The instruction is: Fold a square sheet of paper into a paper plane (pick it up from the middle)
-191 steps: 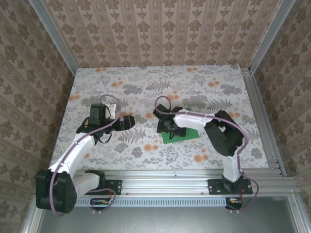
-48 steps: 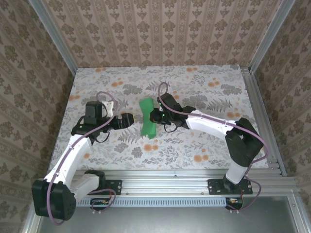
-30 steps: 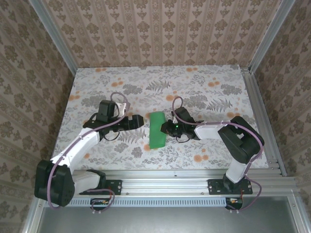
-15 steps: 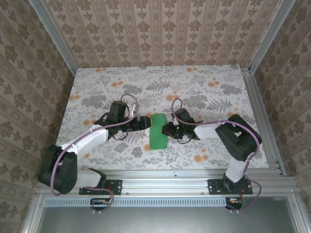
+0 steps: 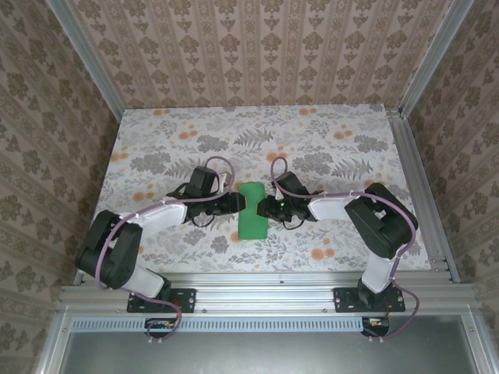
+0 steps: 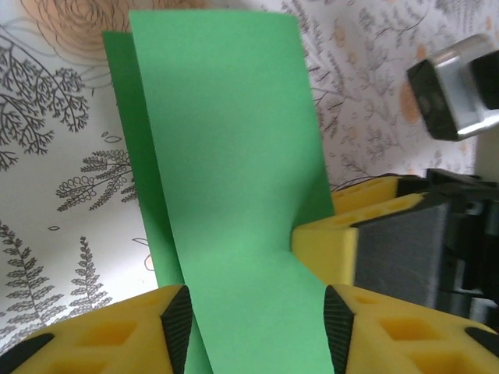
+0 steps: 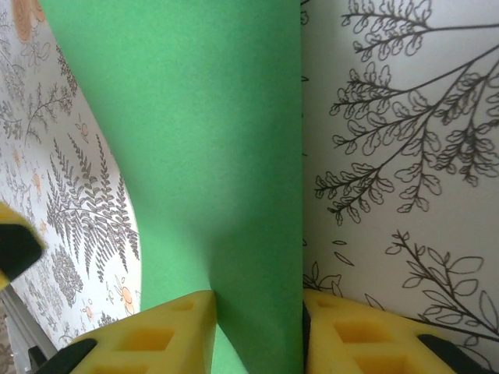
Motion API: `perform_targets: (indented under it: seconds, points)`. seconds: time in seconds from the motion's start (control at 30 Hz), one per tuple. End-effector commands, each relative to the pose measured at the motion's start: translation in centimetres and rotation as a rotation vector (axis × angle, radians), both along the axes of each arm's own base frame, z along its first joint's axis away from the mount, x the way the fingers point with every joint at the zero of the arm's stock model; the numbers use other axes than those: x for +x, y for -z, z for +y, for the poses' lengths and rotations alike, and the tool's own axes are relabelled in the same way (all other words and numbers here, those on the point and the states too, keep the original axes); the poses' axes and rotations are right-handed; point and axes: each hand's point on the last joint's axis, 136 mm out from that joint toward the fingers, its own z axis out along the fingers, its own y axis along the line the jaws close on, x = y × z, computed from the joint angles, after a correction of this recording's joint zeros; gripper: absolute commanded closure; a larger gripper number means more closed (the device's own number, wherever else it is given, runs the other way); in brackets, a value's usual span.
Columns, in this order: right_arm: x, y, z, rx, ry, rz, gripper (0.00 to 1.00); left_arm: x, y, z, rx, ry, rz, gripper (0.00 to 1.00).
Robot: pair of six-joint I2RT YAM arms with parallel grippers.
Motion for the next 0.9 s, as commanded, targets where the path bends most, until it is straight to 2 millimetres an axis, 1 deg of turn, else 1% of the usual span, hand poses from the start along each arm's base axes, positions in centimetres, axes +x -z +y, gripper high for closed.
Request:
perform_targets:
  seconds: [0.0,0.13,0.2,0.27,0.3,0.33,0.5,0.7,0.87]
  points:
    - [-0.2,1.2,-0.3,-0.061,0.001,0.018,0.65,0.5,0.5,-0.8,0.016,0.012,-0.017,0.52]
    - [0.0,0.9,0.0,-0.046,0.009,0.014,0.65,0.6,1.4,-1.3,0.027,0.021,-0.015,0.60]
    - [0.0,0.9,0.1,-0.044,0.006,0.016,0.65,0.5,1.8,-1.5,0.039,0.031,-0.014,0.61]
    - [0.1,0.7,0.3,-0.038,0.003,0.013,0.65,0.4,2.5,-1.6,0.065,0.043,-0.007,0.66]
    - [0.0,0.7,0.4,-0.038,0.002,0.014,0.65,0.3,2.8,-1.6,0.077,0.050,-0.004,0.71]
    - [0.0,0.7,0.4,-0.037,-0.001,0.013,0.65,0.3,3.2,-1.5,0.091,0.051,0.001,0.72]
    - [0.1,0.3,0.3,-0.045,-0.006,0.008,0.61,0.0,4.6,-1.0,0.147,0.064,0.013,0.73]
    - [0.0,-0.5,0.0,-0.061,-0.017,-0.002,0.54,-0.3,6.1,-0.3,0.228,0.091,0.034,0.74]
    - [0.2,-1.2,-1.5,-0.069,-0.001,-0.010,0.46,-0.5,6.9,-0.3,0.246,0.105,0.046,0.75]
